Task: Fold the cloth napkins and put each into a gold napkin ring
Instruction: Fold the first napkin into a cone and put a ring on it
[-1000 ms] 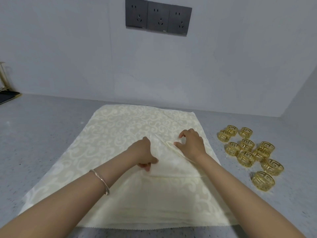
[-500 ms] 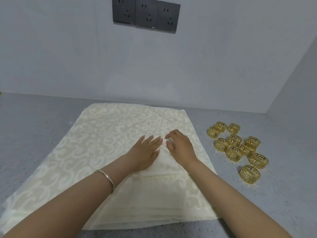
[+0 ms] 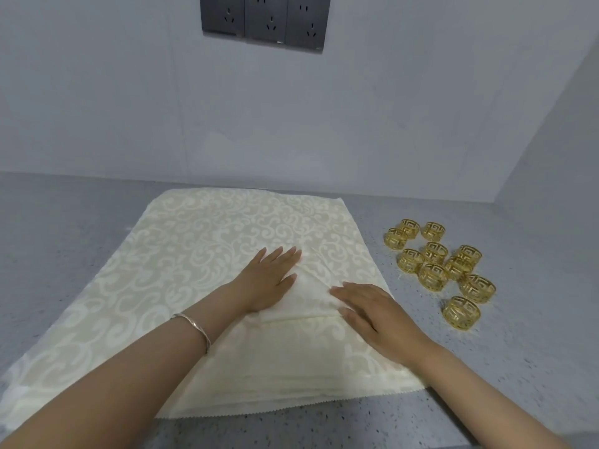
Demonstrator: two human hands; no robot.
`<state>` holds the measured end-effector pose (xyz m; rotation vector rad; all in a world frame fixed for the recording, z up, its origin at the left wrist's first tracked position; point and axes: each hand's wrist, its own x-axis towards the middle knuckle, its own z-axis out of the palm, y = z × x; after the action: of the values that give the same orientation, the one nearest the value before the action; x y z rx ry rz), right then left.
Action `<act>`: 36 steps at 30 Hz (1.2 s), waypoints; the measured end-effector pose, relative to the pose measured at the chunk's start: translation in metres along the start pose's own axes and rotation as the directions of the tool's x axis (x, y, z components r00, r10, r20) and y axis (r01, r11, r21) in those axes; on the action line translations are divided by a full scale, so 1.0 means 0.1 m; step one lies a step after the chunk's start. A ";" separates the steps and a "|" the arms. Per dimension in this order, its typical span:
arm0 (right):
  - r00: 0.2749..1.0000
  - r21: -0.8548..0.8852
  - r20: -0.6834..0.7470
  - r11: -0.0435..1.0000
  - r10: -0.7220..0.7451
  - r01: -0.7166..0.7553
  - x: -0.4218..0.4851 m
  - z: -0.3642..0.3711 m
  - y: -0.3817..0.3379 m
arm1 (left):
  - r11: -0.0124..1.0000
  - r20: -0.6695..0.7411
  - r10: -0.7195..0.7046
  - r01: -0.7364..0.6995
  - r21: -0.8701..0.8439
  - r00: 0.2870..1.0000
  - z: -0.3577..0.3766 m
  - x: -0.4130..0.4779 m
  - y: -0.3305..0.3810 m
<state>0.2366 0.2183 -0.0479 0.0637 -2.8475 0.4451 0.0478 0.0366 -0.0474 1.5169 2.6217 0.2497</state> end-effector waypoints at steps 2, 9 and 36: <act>1.000 -0.028 0.024 1.000 -0.005 0.006 0.02 0.00 -0.02 | 1.000 -0.027 0.010 -0.011 -0.011 1.000 -0.06 -0.07 0.02; 0.998 -0.115 0.034 0.992 -0.052 0.055 0.13 -0.06 -0.08 | 0.998 0.092 0.058 -0.062 0.032 0.994 -0.26 -0.50 0.04; 0.977 0.074 -0.024 0.975 0.210 -0.208 0.44 -0.05 -0.20 | 0.886 -0.236 -0.264 0.138 -0.442 0.935 -0.23 -0.09 -0.17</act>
<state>0.1967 0.2011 -0.0258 -0.2305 -2.8177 0.5840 0.0341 0.0180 -0.0278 1.1207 2.6653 1.0149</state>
